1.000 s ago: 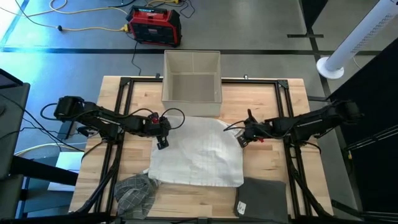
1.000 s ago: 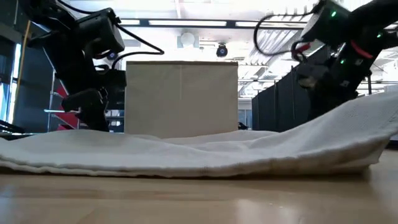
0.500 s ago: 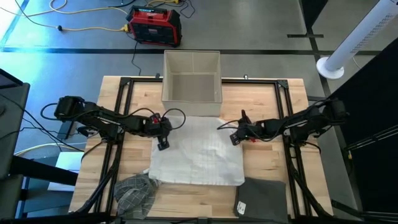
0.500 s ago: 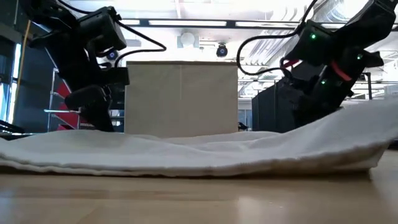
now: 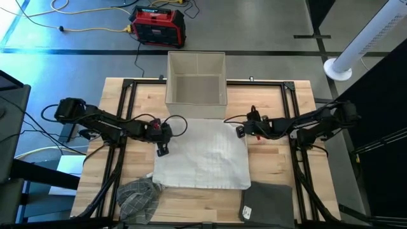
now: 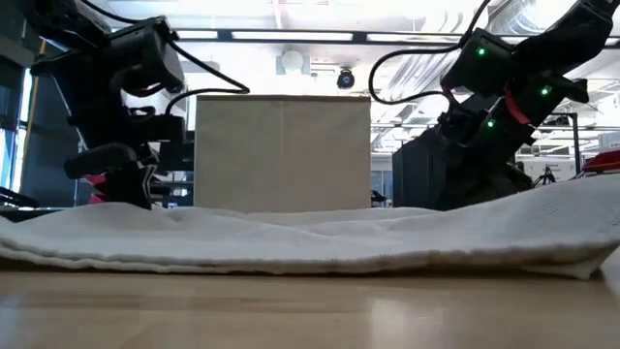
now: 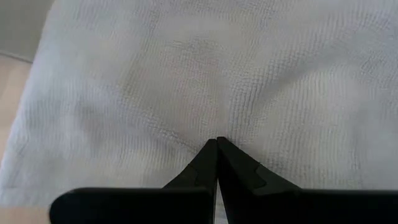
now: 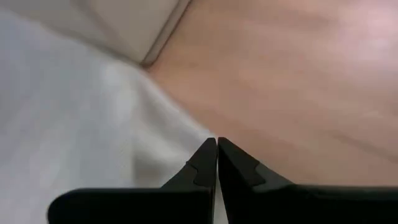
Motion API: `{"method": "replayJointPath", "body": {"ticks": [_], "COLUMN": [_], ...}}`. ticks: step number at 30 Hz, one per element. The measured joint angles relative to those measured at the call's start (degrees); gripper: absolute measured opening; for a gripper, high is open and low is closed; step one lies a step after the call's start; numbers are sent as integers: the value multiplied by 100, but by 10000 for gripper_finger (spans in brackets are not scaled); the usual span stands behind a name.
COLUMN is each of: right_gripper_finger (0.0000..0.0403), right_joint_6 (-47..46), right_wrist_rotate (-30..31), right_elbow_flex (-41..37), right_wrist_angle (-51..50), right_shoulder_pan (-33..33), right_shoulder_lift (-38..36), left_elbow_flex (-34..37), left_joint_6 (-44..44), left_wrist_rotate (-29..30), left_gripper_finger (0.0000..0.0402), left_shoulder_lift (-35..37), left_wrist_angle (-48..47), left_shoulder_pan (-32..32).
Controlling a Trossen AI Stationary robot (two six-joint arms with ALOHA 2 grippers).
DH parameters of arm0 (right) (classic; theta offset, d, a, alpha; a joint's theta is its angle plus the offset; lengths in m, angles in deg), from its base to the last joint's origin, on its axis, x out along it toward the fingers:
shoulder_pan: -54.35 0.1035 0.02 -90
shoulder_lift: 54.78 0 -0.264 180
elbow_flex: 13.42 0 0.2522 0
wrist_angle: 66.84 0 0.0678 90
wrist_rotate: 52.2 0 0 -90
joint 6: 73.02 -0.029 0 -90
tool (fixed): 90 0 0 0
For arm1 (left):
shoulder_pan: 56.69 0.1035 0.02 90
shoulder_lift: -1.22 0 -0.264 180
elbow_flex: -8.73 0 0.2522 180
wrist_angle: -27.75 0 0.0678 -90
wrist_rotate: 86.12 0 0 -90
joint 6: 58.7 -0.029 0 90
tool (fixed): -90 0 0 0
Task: Fold towel
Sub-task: Fold the white towel
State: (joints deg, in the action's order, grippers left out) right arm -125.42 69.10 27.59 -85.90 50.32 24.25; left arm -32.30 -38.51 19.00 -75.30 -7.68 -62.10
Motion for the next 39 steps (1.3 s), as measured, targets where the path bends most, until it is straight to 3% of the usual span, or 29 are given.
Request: {"method": "replayJointPath", "body": {"ticks": [4,10,22,31,35,39], "right_gripper_finger": [0,0,0,2,29,88], "right_joint_6": [47,-210,-783,-971,-1091,-1309], "right_wrist_rotate": [-121,-1866,-1848,-2864,-2859,-2823], "right_elbow_flex": [0,0,0,0,0,0], "right_wrist_angle": [0,-23,132,131,133,132], "right_shoulder_pan": [-126,-79,-364,-530,-453,-450], "right_shoulder_lift": [-8,-23,122,122,122,122], "left_elbow_flex": [38,39,53,53,57,59], "left_joint_6": [168,360,63,19,17,17], "left_wrist_rotate": [-50,-28,103,134,148,145], "left_gripper_finger": [0,0,0,0,0,0], "left_shoulder_lift": [-2,-6,-19,-19,-24,-26], "left_wrist_angle": [-48,-32,300,333,474,546], "left_shoulder_pan": [-128,-227,-231,-216,-210,-212]}}
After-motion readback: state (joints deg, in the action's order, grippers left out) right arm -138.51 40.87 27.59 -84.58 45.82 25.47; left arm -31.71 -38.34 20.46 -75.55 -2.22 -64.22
